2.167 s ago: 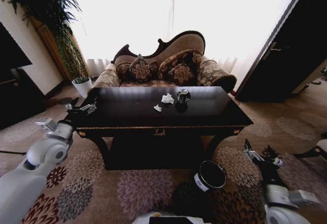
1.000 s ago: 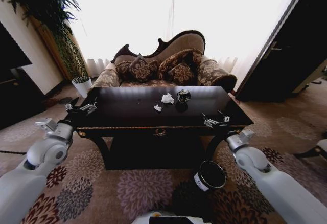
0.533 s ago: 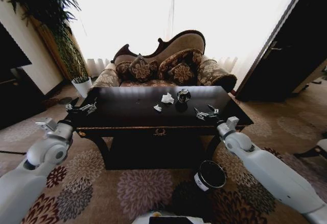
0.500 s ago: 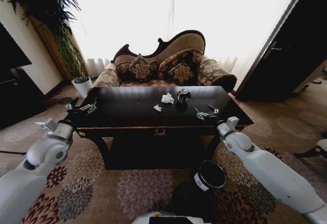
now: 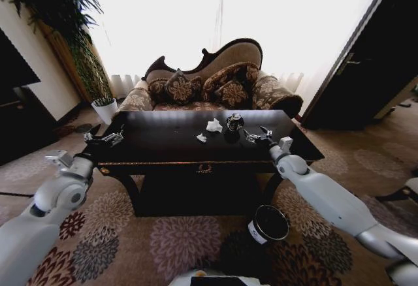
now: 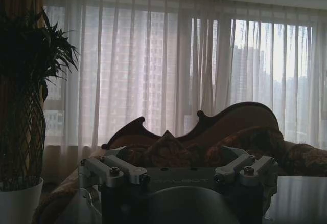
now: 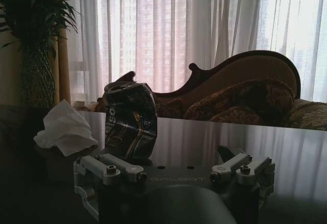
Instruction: Move to the front of the table and place the trash on the table into the trash bin.
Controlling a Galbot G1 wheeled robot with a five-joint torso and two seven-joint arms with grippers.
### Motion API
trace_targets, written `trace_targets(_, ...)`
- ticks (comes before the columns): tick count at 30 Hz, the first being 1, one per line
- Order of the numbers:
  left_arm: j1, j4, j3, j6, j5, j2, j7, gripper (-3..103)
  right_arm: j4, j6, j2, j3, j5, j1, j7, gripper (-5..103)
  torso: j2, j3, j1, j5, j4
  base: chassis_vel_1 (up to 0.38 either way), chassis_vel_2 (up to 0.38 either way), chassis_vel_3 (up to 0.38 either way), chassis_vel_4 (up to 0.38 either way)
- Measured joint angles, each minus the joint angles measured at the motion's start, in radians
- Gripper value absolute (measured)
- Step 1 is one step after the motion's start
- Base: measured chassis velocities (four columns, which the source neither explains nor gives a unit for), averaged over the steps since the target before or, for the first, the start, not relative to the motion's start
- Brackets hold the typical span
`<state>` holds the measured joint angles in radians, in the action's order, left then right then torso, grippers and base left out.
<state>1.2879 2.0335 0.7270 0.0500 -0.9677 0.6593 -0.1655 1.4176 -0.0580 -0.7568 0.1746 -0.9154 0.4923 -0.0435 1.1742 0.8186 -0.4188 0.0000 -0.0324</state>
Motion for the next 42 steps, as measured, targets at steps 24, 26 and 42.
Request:
trace_targets(24,0.000,0.000,0.000,0.000,0.000,0.000,0.000,100,-0.137,-0.001,-0.109,0.165,0.006,-0.233,0.002,100,0.000,0.000,0.000,-0.0002,0.0000,0.000,0.000,0.000,0.000)
trace_targets(26,0.000,0.000,0.000,0.000,0.000,0.000,0.000,100,-0.151,-0.002,-0.123,0.173,0.006,-0.248,0.004,100,0.000,0.000,0.000,-0.0001,0.0000,0.000,0.000,0.000,0.000)
trace_targets(42,0.000,0.000,0.000,0.000,0.000,0.000,0.000,100,-0.161,-0.015,-0.141,0.182,0.029,-0.241,0.005,47,0.000,0.000,0.000,0.0000,-0.0001,0.000,0.000,0.000,0.000)
